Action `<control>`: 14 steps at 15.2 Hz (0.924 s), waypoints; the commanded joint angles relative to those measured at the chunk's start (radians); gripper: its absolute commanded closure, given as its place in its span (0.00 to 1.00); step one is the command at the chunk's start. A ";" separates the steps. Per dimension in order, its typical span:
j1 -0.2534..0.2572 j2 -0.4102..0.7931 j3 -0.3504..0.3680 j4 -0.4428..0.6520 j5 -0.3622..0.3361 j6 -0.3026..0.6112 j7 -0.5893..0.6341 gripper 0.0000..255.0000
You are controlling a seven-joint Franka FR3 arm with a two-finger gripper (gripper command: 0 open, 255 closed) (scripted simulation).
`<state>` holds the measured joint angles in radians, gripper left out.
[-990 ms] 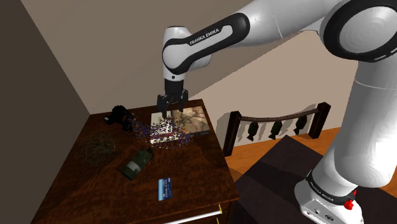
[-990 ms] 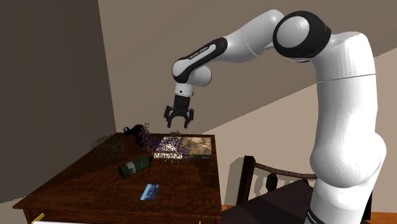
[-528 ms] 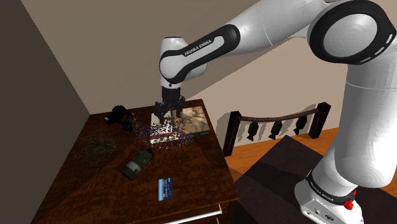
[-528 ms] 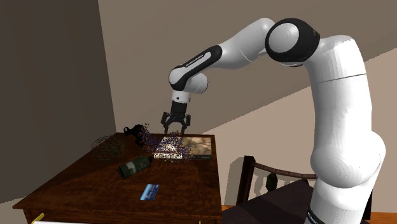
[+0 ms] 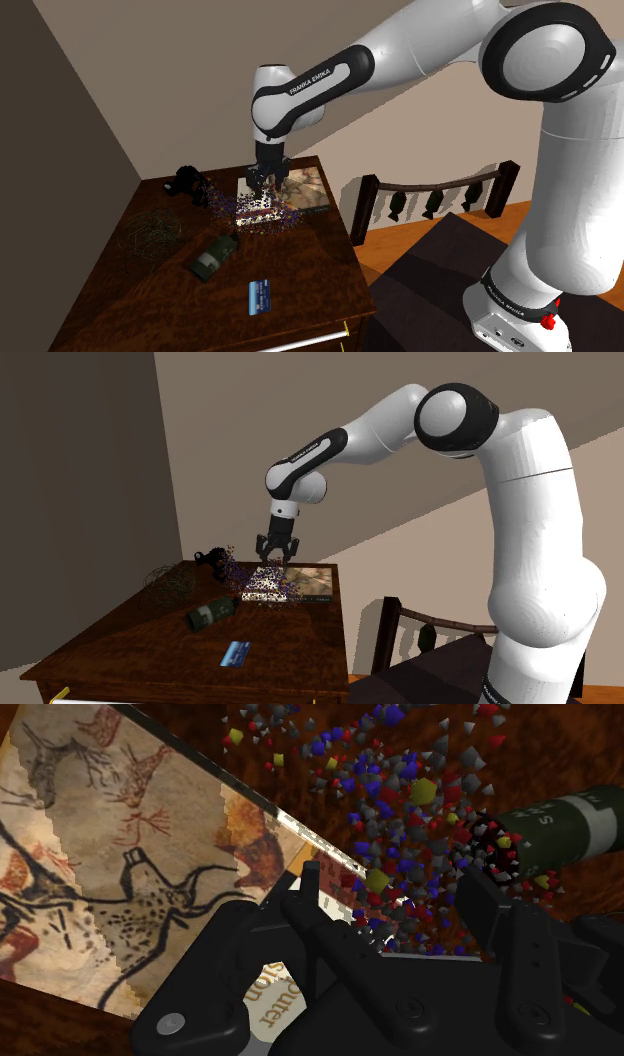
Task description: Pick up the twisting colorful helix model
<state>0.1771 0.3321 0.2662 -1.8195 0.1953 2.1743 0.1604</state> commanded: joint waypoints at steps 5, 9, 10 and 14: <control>0.000 0.001 0.000 0.000 0.000 0.000 0.000 1.00; -0.002 -0.021 0.001 0.024 0.001 -0.046 0.008 1.00; -0.003 -0.027 0.001 0.030 0.001 -0.057 0.010 1.00; -0.004 -0.046 0.002 0.059 0.001 -0.104 0.018 1.00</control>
<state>0.1726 0.2908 0.2676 -1.7723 0.1964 2.0831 0.1751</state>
